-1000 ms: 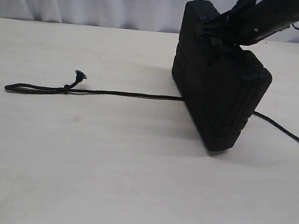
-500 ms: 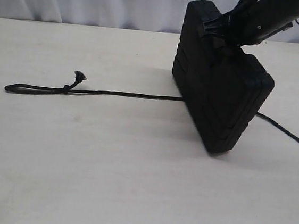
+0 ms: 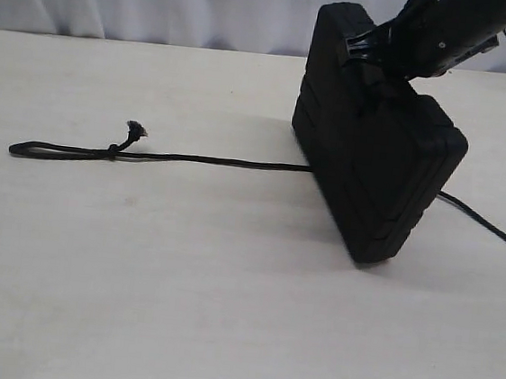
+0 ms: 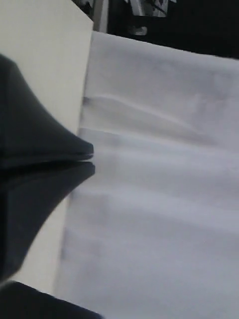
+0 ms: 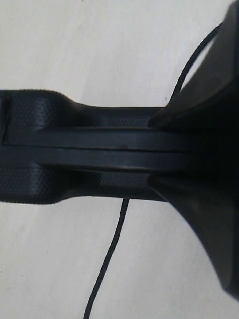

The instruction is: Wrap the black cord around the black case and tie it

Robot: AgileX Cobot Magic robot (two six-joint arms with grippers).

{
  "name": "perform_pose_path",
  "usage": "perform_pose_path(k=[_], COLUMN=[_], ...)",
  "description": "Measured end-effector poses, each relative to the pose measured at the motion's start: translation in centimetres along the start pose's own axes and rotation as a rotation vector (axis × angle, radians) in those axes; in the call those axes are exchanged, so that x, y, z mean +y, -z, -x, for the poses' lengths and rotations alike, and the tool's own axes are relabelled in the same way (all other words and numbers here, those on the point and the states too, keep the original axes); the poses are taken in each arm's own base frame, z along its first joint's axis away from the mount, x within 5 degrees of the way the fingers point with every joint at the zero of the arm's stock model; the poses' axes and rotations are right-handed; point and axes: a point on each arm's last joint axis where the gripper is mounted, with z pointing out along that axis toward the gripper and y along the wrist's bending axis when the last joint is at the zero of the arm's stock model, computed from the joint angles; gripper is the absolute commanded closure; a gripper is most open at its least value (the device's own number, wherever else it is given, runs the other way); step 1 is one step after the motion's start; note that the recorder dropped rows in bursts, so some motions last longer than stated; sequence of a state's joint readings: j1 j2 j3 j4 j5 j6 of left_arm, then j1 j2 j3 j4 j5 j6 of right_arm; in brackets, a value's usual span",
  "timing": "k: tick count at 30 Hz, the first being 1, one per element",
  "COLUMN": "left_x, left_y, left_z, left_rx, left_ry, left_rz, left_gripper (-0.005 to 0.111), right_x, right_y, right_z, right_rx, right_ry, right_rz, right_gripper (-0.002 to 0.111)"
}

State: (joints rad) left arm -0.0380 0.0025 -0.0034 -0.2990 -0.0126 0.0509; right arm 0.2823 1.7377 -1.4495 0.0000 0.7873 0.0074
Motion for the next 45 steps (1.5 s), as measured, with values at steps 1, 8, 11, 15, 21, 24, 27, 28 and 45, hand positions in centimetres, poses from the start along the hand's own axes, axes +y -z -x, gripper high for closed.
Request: perform_pose_path(k=[1,8,11,15,21,24,27,28,45], left_x=[0.1,-0.6,-1.8,-3.6,-5.4,-5.6,-5.0,-4.7,-5.8], left_y=[0.0,0.3,0.0,-1.9,-8.5,-12.4,-16.0,-17.2,-27.2], left_z=[0.5,3.4,6.5,10.6,12.1,10.6,7.5,6.1,-10.0], left_rx=[-0.059,-0.139,-0.082,0.074,0.398,0.537,0.685,0.743,1.008], left_ry=[0.076,0.299,0.28,0.162,-0.025,-0.121,-0.156,-0.153,-0.755], left_rz=[0.005,-0.027,-0.056,-0.078,-0.161,-0.221,-0.243,-0.25,-0.547], left_gripper=[0.107,0.107,0.107,0.107,0.095,0.076,0.063,0.06,0.05], right_x=[0.0,0.0,0.0,0.0,0.0,0.0,0.0,0.0,0.0], right_y=[0.0,0.1,0.1,0.1,0.1,0.1,0.1,0.2,0.2], right_z=[0.0,-0.2,-0.2,-0.2,-0.2,-0.2,-0.2,-0.2,-0.2], right_rx=[0.002,0.019,0.024,0.026,0.026,0.026,0.026,0.024,0.028], right_ry=[0.0,0.007,0.007,0.007,0.007,0.007,0.007,0.007,0.007], right_rz=[0.0,0.0,0.0,0.0,0.0,0.0,0.0,0.0,0.0], right_gripper=[0.089,0.089,0.089,0.089,0.089,0.089,0.089,0.089,0.089])
